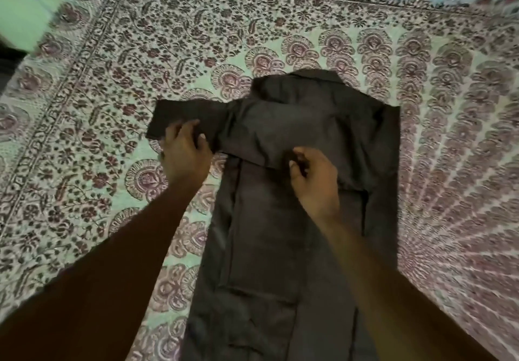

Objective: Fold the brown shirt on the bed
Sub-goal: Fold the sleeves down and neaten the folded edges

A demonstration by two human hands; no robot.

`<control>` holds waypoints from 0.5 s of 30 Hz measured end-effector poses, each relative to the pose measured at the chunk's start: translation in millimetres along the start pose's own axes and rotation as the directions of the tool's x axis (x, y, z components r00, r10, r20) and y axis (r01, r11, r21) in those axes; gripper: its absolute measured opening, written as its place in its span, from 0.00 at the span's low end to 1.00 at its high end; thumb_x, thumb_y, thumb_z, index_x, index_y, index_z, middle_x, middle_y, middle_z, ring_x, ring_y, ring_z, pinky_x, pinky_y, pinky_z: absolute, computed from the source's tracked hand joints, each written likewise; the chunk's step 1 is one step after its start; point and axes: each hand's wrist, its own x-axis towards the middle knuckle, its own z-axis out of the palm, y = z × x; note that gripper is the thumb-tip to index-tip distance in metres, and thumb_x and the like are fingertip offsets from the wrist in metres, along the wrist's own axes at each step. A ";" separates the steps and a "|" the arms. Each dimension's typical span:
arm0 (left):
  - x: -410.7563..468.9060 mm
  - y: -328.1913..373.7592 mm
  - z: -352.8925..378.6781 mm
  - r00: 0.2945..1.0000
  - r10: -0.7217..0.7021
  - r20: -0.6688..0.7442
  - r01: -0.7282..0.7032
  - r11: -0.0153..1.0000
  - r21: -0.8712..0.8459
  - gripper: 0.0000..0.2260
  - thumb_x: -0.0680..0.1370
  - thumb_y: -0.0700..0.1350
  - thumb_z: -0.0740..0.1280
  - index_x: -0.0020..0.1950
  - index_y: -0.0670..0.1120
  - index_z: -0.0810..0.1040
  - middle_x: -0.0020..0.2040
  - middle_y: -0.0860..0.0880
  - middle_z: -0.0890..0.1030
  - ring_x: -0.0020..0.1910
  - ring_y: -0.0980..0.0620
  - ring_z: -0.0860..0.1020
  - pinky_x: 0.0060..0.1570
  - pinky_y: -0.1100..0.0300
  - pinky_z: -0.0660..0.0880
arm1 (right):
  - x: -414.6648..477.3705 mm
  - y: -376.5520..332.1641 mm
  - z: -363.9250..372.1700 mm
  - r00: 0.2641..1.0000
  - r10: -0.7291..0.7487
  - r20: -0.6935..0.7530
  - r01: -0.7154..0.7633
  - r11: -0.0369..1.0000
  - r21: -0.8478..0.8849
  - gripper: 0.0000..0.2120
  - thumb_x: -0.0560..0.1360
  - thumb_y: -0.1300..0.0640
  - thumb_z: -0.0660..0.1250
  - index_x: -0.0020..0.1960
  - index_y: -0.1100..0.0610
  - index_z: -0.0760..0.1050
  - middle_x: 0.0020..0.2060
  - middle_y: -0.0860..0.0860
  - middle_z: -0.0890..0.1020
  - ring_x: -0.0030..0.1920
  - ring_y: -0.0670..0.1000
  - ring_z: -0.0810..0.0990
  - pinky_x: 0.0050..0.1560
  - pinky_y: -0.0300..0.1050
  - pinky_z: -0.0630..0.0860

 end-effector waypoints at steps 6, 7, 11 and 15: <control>66.7 -34.2 -6.5 0.967 -0.253 0.023 0.248 0.959 0.135 0.29 0.79 0.49 0.68 0.78 0.43 0.65 0.80 0.38 0.62 0.77 0.31 0.61 0.74 0.33 0.62 | 18.9 6.8 26.4 0.993 0.100 0.066 -0.083 0.969 -0.231 0.16 0.80 0.59 0.70 0.67 0.61 0.79 0.66 0.58 0.78 0.66 0.59 0.78 0.69 0.47 0.71; 72.5 -39.4 -4.6 0.956 -0.292 0.013 0.288 0.949 0.131 0.32 0.78 0.50 0.70 0.78 0.41 0.63 0.79 0.37 0.62 0.77 0.31 0.61 0.74 0.33 0.63 | 15.6 7.3 28.3 0.993 0.098 0.058 -0.081 0.966 -0.244 0.16 0.80 0.59 0.70 0.67 0.60 0.79 0.67 0.57 0.77 0.67 0.59 0.77 0.70 0.46 0.70; 87.3 -44.5 0.8 0.937 -0.350 -0.009 0.349 0.935 -0.059 0.31 0.73 0.46 0.76 0.70 0.34 0.71 0.68 0.32 0.75 0.69 0.31 0.74 0.67 0.40 0.74 | 2.0 17.6 37.4 0.999 0.021 0.051 -0.005 0.955 -0.297 0.20 0.81 0.60 0.67 0.72 0.60 0.76 0.71 0.57 0.75 0.72 0.59 0.74 0.74 0.49 0.70; 66.4 -18.3 -10.2 0.927 -0.370 0.064 0.364 0.845 -0.391 0.19 0.70 0.44 0.78 0.58 0.37 0.83 0.53 0.38 0.86 0.52 0.40 0.85 0.51 0.50 0.82 | -4.5 15.5 40.1 0.995 0.008 0.097 0.026 0.938 -0.345 0.22 0.81 0.61 0.65 0.75 0.61 0.73 0.73 0.57 0.75 0.73 0.58 0.73 0.73 0.49 0.71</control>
